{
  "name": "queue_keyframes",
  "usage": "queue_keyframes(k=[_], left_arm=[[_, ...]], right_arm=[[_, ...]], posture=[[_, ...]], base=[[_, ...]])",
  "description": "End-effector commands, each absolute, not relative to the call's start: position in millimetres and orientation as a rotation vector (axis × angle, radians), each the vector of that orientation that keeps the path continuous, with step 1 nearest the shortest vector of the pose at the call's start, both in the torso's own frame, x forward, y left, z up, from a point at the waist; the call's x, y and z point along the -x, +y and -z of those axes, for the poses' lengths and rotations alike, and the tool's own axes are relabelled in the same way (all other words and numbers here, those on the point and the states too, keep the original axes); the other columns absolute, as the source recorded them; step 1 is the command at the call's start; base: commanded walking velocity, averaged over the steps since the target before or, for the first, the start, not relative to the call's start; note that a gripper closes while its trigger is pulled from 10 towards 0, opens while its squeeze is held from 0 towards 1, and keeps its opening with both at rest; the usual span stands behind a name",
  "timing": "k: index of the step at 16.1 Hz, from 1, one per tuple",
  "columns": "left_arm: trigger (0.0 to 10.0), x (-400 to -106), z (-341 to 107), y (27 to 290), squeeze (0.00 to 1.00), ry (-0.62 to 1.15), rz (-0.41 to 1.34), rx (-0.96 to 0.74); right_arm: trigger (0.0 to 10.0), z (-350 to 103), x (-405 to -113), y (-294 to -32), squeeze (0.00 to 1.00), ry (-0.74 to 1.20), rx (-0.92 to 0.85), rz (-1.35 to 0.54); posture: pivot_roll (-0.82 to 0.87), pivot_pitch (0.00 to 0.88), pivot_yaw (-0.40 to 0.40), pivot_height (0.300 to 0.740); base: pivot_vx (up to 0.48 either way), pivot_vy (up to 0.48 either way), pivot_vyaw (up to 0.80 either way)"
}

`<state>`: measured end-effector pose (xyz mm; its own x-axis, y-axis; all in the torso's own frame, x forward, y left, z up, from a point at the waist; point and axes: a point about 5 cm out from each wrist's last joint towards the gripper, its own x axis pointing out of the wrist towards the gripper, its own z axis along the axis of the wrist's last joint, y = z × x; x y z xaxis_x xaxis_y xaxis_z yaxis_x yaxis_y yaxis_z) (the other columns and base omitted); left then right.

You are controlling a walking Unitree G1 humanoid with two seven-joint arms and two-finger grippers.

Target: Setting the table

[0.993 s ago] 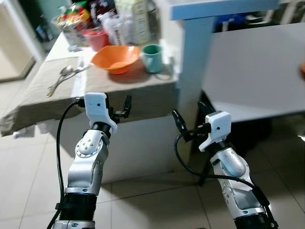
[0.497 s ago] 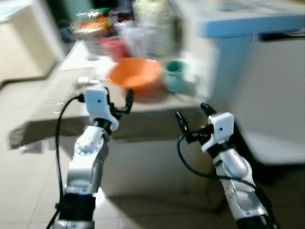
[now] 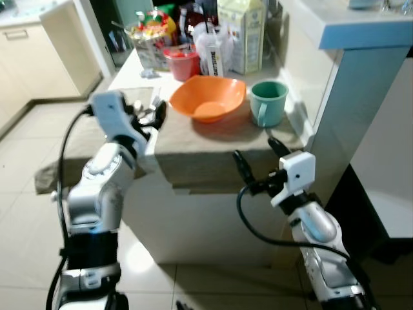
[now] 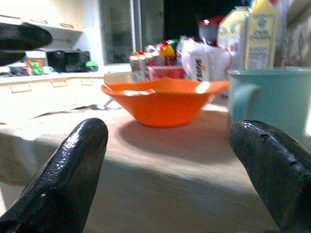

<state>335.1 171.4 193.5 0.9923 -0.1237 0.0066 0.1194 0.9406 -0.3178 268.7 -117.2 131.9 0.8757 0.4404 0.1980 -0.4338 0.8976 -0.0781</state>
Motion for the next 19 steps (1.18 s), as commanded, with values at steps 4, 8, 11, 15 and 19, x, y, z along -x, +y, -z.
queue_keyframes(k=[4, 8, 11, 15, 19], left_arm=[[10.0, -358, -185, 185, 0.00, 0.250, 0.104, 0.575], [10.0, -379, -177, 173, 0.00, 0.400, 0.121, 0.777], [10.0, -389, -187, 168, 0.00, 0.393, 0.162, 0.803], [10.0, -396, -201, 171, 0.00, 0.365, 0.163, 0.826], [10.0, -401, -193, 172, 0.00, 0.372, 0.130, 0.812]], right_arm=[[10.0, -132, -262, -118, 0.00, -0.195, 0.040, -0.467], [10.0, -135, -259, -118, 0.00, -0.191, 0.042, -0.476], [10.0, -136, -254, -121, 0.00, -0.181, 0.047, -0.466], [10.0, -136, -249, -124, 0.00, -0.167, 0.051, -0.454], [10.0, -137, -248, -124, 0.00, -0.157, 0.054, -0.459]], posture=[[-0.22, 0.000, 0.156, 0.740], [-0.24, 0.016, 0.150, 0.740], [-0.26, 0.041, 0.158, 0.740], [-0.27, 0.056, 0.158, 0.740], [-0.27, 0.063, 0.153, 0.740]], base=[[0.000, 0.000, 0.00], [0.000, 0.000, 0.00], [0.000, 0.000, 0.00], [0.000, 0.000, 0.00], [0.000, 0.000, 0.00]])
